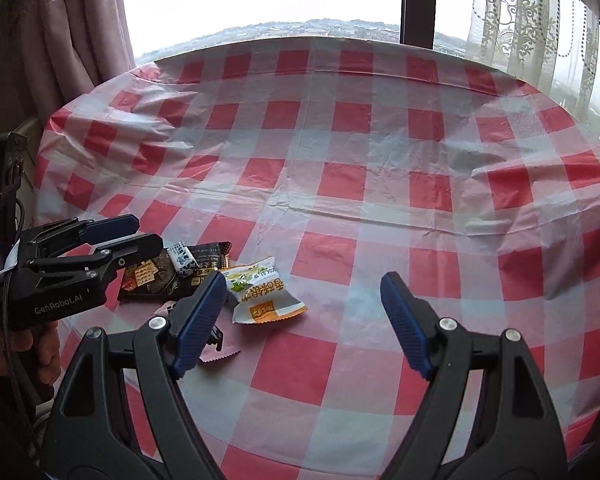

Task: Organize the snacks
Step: 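Grasp the white milk candy with the left tool while the right tool grasps the yellow chip bag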

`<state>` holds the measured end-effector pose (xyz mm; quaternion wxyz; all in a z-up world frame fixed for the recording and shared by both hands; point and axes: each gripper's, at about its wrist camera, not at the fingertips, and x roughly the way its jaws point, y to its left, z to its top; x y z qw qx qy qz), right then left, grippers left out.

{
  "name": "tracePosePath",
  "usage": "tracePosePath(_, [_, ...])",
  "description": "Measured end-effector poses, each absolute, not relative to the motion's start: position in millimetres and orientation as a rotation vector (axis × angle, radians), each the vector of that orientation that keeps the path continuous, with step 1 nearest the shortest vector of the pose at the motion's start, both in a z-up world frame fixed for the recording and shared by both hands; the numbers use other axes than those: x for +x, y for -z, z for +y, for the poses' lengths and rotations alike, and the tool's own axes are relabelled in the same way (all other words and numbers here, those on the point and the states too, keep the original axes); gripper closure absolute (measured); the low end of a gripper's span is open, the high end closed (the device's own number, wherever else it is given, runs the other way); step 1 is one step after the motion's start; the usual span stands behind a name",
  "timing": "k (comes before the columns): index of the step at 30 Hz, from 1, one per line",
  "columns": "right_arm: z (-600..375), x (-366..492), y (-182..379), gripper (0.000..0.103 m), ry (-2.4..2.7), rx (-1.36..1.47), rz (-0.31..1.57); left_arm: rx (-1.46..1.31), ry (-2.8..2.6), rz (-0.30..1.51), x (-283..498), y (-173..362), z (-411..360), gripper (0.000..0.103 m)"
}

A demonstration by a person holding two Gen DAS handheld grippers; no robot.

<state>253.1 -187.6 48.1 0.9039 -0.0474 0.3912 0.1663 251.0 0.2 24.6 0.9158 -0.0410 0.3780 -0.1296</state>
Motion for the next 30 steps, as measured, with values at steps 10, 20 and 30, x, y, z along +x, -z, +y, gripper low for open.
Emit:
tracePosePath(10, [-157,275,-12,0.022,-0.416,-0.213,0.891,-0.055,0.287,0.843,267,2,-3,0.062])
tracePosePath(20, [-151,289,11,0.028,-0.429,-0.218,0.956,-0.027,0.304,0.853,271,11,-7,0.068])
tracePosePath(30, [-154,297,19,0.043,-0.430,-0.175,0.985,-0.027,0.313,0.844,270,11,-7,0.069])
